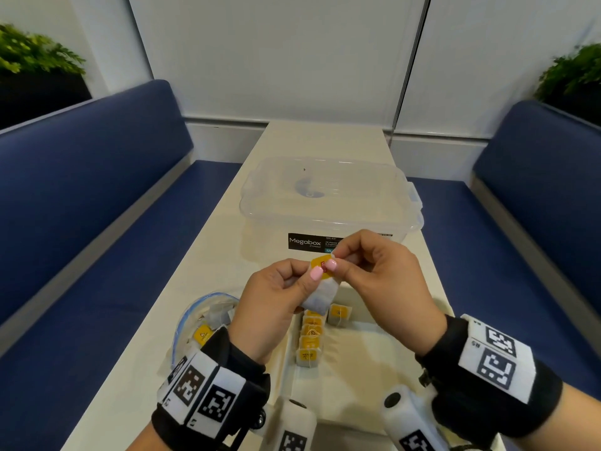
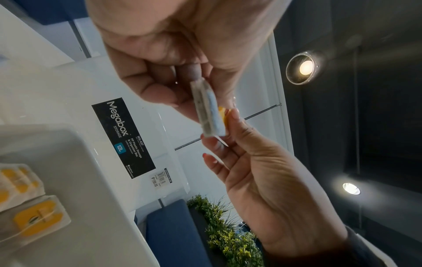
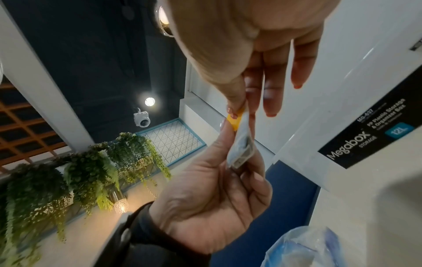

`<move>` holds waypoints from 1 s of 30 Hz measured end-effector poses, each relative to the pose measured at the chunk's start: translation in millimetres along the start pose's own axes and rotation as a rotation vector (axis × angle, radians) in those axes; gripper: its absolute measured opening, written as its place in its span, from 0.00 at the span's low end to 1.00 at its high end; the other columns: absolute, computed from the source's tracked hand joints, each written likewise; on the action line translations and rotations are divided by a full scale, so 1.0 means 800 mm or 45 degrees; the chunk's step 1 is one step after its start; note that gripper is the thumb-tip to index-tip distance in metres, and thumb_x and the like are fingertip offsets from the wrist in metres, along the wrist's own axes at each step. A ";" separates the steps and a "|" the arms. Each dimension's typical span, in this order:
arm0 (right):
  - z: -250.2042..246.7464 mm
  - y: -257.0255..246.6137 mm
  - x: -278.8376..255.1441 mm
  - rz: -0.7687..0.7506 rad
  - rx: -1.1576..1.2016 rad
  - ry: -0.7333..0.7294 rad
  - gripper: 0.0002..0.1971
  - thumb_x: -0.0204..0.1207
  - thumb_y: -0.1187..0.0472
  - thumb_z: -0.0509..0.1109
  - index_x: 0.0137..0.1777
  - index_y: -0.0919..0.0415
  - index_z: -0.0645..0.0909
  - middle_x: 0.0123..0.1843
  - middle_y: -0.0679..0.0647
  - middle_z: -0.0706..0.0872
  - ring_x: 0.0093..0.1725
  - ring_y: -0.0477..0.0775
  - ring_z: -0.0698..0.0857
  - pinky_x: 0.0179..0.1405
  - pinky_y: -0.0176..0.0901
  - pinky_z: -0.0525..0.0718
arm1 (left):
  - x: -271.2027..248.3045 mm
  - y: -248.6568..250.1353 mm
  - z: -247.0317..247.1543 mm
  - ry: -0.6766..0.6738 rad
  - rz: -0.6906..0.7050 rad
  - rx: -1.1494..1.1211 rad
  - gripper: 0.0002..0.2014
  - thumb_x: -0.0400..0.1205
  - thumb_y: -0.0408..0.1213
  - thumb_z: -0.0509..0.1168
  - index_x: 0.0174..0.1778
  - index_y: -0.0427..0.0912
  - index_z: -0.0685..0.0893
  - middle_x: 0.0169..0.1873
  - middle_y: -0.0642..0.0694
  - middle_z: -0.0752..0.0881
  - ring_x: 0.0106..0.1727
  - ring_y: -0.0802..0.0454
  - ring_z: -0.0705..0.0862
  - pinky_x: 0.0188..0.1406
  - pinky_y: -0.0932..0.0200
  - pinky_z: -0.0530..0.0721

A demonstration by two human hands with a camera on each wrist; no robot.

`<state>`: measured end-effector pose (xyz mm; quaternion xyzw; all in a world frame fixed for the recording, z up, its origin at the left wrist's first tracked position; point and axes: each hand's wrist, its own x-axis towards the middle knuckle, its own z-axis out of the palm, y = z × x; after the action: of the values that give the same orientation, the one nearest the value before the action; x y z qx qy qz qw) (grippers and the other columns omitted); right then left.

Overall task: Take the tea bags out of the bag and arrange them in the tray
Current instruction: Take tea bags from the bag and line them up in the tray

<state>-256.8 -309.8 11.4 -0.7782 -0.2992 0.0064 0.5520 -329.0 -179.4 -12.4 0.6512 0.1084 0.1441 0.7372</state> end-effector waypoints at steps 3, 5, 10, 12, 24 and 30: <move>-0.006 -0.002 0.004 -0.003 -0.013 -0.025 0.07 0.72 0.63 0.75 0.39 0.49 0.85 0.35 0.48 0.89 0.37 0.46 0.87 0.44 0.46 0.87 | 0.000 -0.002 -0.001 0.017 0.000 -0.005 0.10 0.73 0.43 0.66 0.45 0.43 0.88 0.32 0.52 0.89 0.33 0.62 0.85 0.30 0.69 0.81; -0.008 -0.004 0.005 0.002 -0.017 -0.046 0.07 0.72 0.64 0.74 0.40 0.49 0.86 0.36 0.46 0.89 0.38 0.46 0.87 0.46 0.49 0.88 | -0.001 -0.002 -0.001 0.022 0.002 0.003 0.09 0.77 0.40 0.64 0.45 0.43 0.88 0.31 0.53 0.89 0.31 0.65 0.84 0.27 0.71 0.79; -0.010 -0.004 0.006 0.037 -0.053 -0.071 0.09 0.73 0.62 0.74 0.40 0.44 0.87 0.38 0.44 0.90 0.40 0.46 0.87 0.49 0.54 0.87 | -0.001 0.000 -0.001 0.025 0.019 0.076 0.11 0.73 0.49 0.63 0.42 0.50 0.88 0.31 0.53 0.89 0.31 0.66 0.83 0.29 0.72 0.80; -0.010 -0.005 0.005 0.028 -0.075 -0.076 0.09 0.72 0.61 0.75 0.39 0.43 0.87 0.38 0.43 0.90 0.40 0.45 0.88 0.49 0.51 0.87 | -0.001 0.000 0.000 0.019 0.025 0.092 0.12 0.72 0.50 0.63 0.42 0.51 0.89 0.33 0.52 0.90 0.33 0.64 0.84 0.31 0.71 0.80; -0.027 -0.027 0.022 0.049 -0.424 -0.353 0.03 0.71 0.59 0.76 0.39 0.50 0.87 0.36 0.44 0.89 0.39 0.41 0.86 0.48 0.40 0.84 | -0.002 -0.009 -0.003 -0.010 0.077 0.233 0.18 0.64 0.48 0.77 0.48 0.48 0.85 0.43 0.48 0.91 0.44 0.51 0.89 0.44 0.58 0.87; -0.034 -0.030 0.031 0.043 -0.558 -0.479 0.02 0.71 0.58 0.77 0.42 0.51 0.87 0.35 0.43 0.87 0.35 0.41 0.82 0.40 0.33 0.79 | 0.002 -0.021 -0.006 -0.054 0.102 0.433 0.08 0.72 0.35 0.75 0.45 0.48 0.87 0.40 0.49 0.91 0.43 0.49 0.89 0.48 0.53 0.87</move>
<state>-238.0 -316.1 50.3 -0.8690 -0.3776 0.0951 0.3052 -328.0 -176.3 -29.3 0.7731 0.0898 0.1391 0.6122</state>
